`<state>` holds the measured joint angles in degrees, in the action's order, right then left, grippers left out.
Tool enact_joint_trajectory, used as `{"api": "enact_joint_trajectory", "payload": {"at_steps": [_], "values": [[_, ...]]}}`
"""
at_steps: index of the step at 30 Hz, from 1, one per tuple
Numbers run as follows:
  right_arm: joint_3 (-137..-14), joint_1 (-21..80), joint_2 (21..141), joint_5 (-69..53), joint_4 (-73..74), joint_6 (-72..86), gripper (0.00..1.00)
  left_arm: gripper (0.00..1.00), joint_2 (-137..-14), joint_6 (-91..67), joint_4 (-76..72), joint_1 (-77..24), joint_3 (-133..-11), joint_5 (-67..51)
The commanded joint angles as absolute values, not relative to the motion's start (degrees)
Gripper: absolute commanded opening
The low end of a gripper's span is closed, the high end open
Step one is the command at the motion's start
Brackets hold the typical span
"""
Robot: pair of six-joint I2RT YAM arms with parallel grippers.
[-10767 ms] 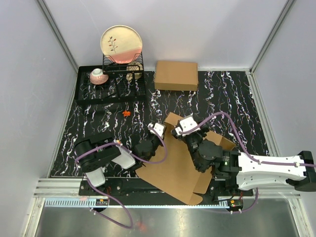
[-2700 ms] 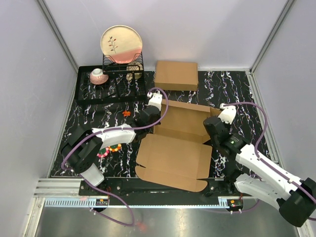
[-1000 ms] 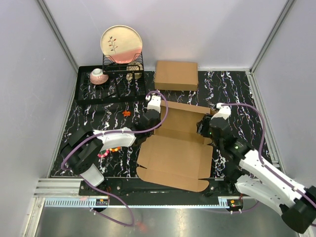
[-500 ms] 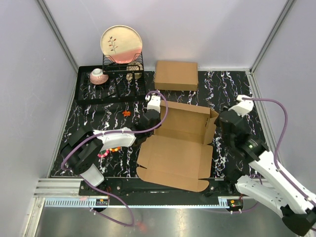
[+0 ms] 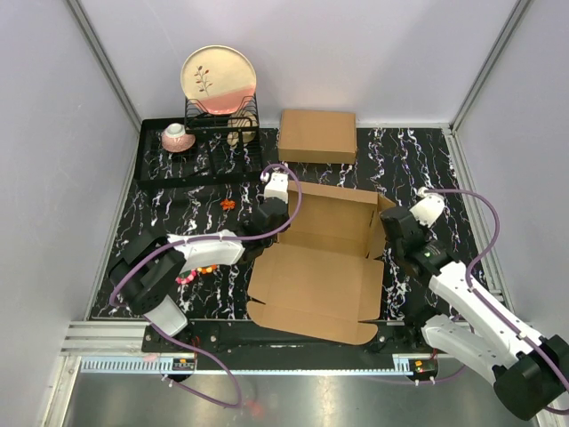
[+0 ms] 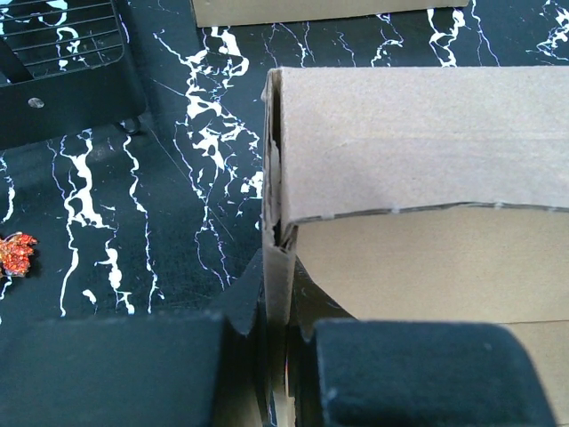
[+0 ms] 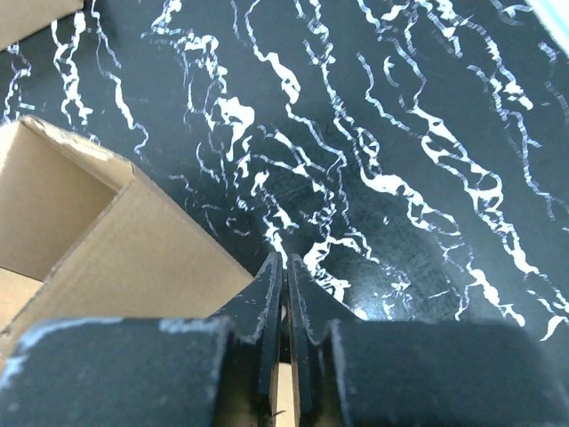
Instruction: Fold the paper box
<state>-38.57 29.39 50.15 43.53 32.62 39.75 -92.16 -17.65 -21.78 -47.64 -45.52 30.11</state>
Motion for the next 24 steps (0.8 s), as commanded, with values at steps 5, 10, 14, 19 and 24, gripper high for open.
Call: {"api": "enact_joint_trajectory", "payload": {"at_steps": [5,10,14,19,24], "values": [[-33.9,28.9,50.5,34.4,20.9,38.6,0.18,0.00,-90.7,-18.9,-20.0,-48.1,-43.2,30.2],[-32.3,28.9,49.6,31.8,18.1,37.6,0.20,0.00,-90.6,-18.5,-20.5,-48.1,-42.9,30.4],[-31.2,28.9,50.0,28.0,14.4,34.7,0.22,0.00,-90.9,-18.5,-21.4,-48.1,-42.6,30.0],[-30.3,28.9,51.5,26.1,12.7,34.1,0.25,0.00,-91.1,-18.5,-21.6,-48.2,-42.6,29.6],[-30.3,28.9,51.7,28.8,12.3,33.0,0.52,0.00,-90.5,-18.1,-22.3,-48.1,-42.0,29.9]]}}
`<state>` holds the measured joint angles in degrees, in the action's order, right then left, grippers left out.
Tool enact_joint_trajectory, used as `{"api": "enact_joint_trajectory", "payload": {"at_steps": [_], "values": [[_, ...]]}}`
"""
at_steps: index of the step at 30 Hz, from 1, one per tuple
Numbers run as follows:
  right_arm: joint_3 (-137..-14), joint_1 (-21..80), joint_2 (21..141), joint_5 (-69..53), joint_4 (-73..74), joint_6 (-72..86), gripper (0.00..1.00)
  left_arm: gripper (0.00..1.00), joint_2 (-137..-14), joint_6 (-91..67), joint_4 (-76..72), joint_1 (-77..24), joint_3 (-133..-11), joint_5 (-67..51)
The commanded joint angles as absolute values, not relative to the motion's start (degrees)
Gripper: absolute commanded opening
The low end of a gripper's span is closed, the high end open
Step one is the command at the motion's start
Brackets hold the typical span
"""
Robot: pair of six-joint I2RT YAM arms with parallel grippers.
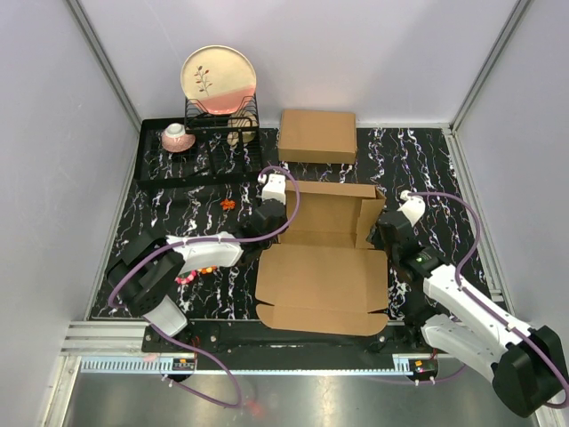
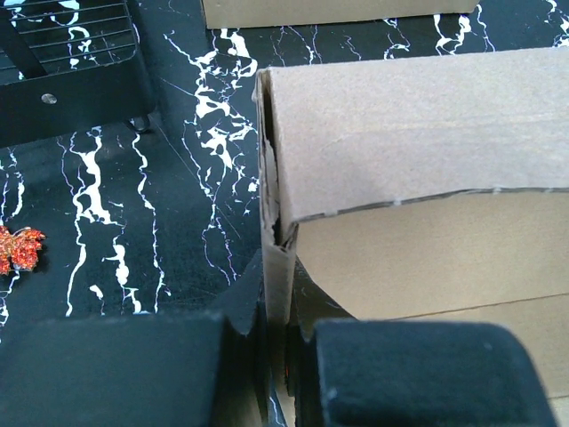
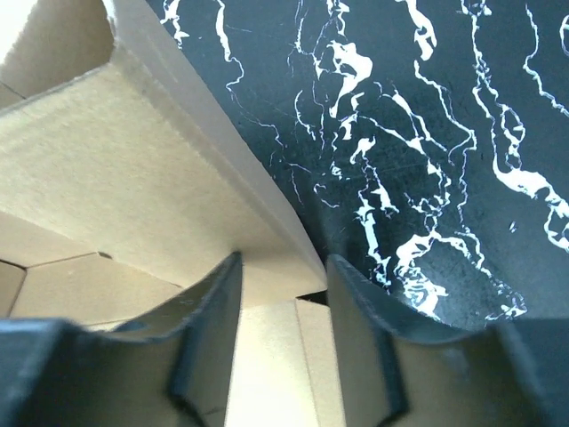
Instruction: Fold the paper box
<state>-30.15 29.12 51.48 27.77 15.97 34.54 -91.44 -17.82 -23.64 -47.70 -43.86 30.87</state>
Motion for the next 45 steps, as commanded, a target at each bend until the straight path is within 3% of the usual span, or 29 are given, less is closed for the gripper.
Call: {"api": "enact_joint_trajectory", "payload": {"at_steps": [1,7,20,26,36,41,45], "values": [[-30.3,28.8,52.0,28.8,12.0,32.3,0.53,0.00,-90.5,-18.1,-22.4,-48.2,-42.0,29.8],[-32.0,28.9,55.1,30.3,9.3,30.7,0.63,0.00,-90.3,-17.3,-23.6,-48.2,-41.6,28.7],[-34.1,28.9,63.2,28.1,-4.7,25.7,0.70,0.00,-90.4,-14.9,-25.4,-48.3,-40.9,26.5],[-35.2,28.9,68.4,26.9,-7.9,25.1,0.65,0.00,-90.4,-13.8,-26.0,-48.9,-40.5,26.4],[-35.6,28.9,72.9,29.0,-12.1,22.6,0.44,0.00,-90.3,-13.4,-26.1,-49.0,-40.7,25.6],[-35.4,28.7,74.9,30.1,-15.0,22.1,0.64,0.00,-90.3,-13.4,-26.2,-49.0,-40.4,25.4],[-33.7,28.7,77.2,30.6,-20.8,20.8,0.66,0.00,-90.1,-13.3,-26.5,-49.1,-40.1,24.4]]}}
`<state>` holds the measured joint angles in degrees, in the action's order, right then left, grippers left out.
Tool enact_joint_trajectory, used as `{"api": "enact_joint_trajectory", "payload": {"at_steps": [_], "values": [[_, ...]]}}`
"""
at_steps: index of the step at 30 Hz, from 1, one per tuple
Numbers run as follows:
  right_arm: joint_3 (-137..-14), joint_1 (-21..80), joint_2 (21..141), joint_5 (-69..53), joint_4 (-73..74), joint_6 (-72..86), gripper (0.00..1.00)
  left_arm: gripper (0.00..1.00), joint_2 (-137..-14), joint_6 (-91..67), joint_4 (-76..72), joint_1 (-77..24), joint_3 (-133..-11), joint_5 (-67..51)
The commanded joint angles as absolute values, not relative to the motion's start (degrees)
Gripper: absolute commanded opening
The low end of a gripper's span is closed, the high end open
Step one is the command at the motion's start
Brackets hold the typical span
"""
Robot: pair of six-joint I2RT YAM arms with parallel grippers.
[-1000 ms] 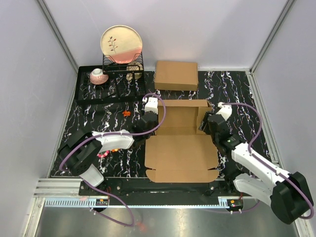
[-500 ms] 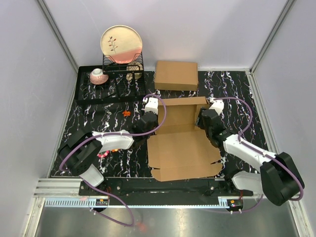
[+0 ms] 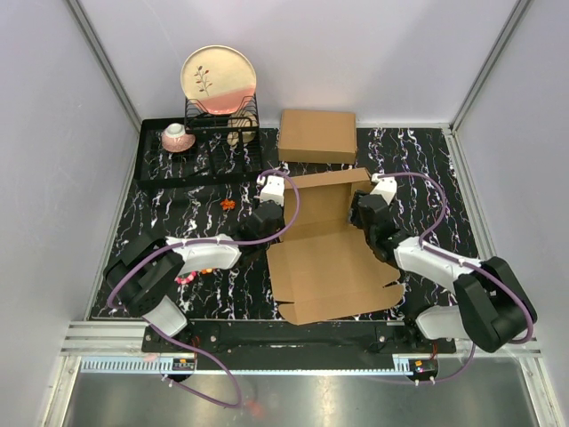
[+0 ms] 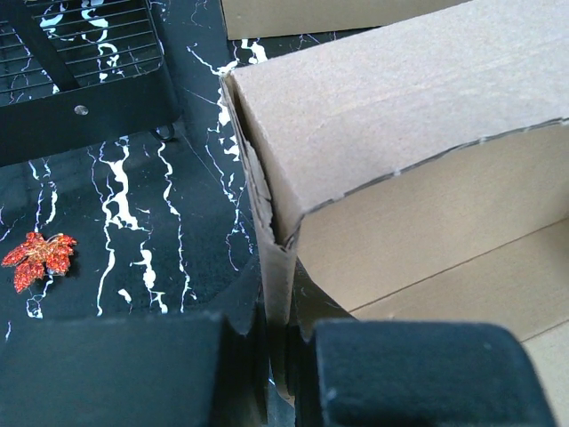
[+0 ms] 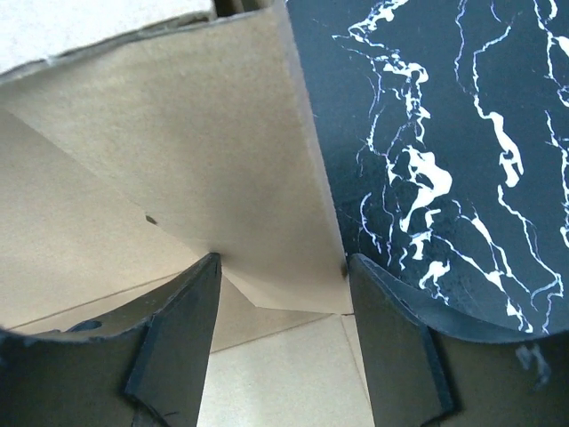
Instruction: Fold the paper box
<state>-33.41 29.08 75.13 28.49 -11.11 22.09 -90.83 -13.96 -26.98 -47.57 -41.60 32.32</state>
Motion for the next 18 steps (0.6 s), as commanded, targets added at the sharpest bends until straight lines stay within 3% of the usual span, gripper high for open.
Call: {"api": "enact_joint_trajectory", "payload": {"at_steps": [1,8,18], "values": [[-33.5,28.5,77.7,30.6,-22.4,20.8,0.66,0.00,-90.0,-13.2,-26.6,-49.1,-39.9,24.3],[-31.6,25.2,81.7,24.4,-31.6,19.4,0.64,0.00,-89.7,-11.5,-26.8,-49.7,-39.0,23.8],[-30.9,24.5,84.1,21.4,-33.9,18.8,0.34,0.00,-90.4,-9.0,-26.5,-49.7,-39.6,25.5]]}}
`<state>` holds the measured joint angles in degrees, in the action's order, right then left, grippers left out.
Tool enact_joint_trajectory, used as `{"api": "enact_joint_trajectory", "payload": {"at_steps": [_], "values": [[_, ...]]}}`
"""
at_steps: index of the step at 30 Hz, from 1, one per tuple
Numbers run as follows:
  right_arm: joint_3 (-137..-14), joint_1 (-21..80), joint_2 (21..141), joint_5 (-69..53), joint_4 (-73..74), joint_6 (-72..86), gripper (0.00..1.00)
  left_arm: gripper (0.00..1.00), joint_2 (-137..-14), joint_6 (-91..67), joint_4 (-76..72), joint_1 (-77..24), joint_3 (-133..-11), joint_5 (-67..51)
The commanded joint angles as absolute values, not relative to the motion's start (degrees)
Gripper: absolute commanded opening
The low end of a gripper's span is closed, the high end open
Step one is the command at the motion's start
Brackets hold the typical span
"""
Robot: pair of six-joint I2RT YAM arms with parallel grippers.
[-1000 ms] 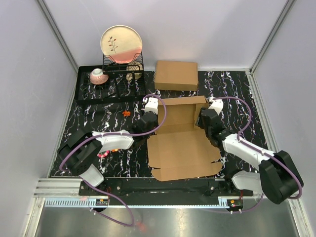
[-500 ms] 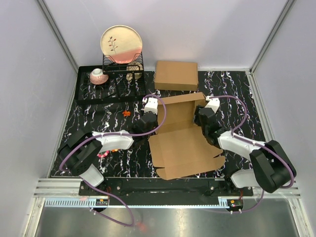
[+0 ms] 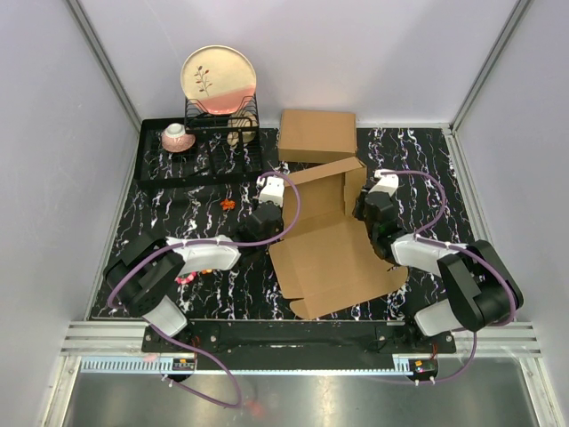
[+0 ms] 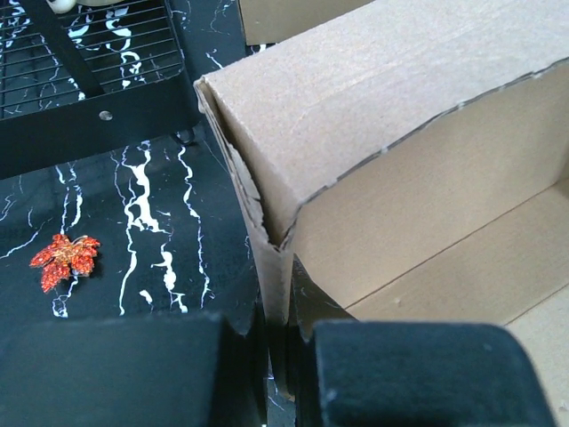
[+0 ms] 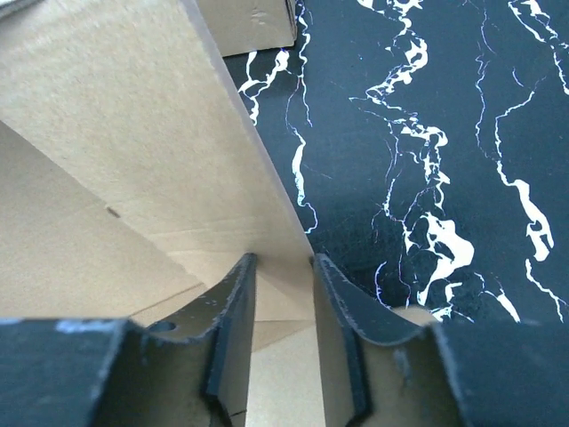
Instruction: Fold the paper box
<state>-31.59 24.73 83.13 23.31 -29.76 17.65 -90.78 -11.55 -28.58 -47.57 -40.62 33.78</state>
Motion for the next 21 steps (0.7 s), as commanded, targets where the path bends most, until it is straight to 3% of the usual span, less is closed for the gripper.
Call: {"api": "enact_joint_trajectory", "payload": {"at_steps": [1,3,5,9,16,21], "values": [[-30.9,24.5,83.9,21.6,-33.8,18.9,0.32,0.00,-90.4,-8.9,-26.5,-49.6,-39.7,25.5],[-30.3,24.5,83.1,21.8,-33.1,19.4,0.33,0.00,-90.6,-8.9,-26.5,-49.4,-39.9,25.3],[-30.1,24.5,81.7,22.6,-31.7,20.3,0.50,0.00,-90.5,-8.9,-26.5,-49.1,-40.1,25.1],[-30.8,24.6,75.1,25.5,-22.4,22.9,0.64,0.00,-90.3,-6.2,-27.6,-47.6,-39.9,22.3],[-30.1,24.5,65.0,26.5,-12.8,23.2,0.69,0.00,-90.7,-2.7,-23.3,-42.2,-44.5,8.2],[-28.7,24.5,63.8,24.4,-13.4,23.2,0.69,0.00,-90.8,-1.4,-20.7,-40.9,-46.6,5.6]]}}
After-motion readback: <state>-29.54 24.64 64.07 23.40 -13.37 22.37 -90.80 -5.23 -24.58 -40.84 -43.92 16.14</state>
